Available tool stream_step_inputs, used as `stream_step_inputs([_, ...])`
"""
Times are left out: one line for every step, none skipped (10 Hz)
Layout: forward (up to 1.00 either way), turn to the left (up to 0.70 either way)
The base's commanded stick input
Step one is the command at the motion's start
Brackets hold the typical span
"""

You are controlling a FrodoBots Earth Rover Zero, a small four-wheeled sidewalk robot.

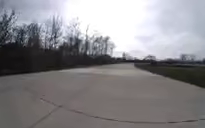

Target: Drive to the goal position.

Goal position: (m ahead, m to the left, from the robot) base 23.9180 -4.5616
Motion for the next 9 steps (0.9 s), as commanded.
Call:
stream_step_inputs([1.00, -0.07])
stream_step_inputs([1.00, -0.16])
stream_step_inputs([1.00, -0.35])
stream_step_inputs([1.00, -0.39])
stream_step_inputs([1.00, -0.22])
stream_step_inputs([1.00, -0.05])
stream_step_inputs([1.00, 0.00])
stream_step_inputs([1.00, 0.00])
stream_step_inputs([1.00, 0.00])
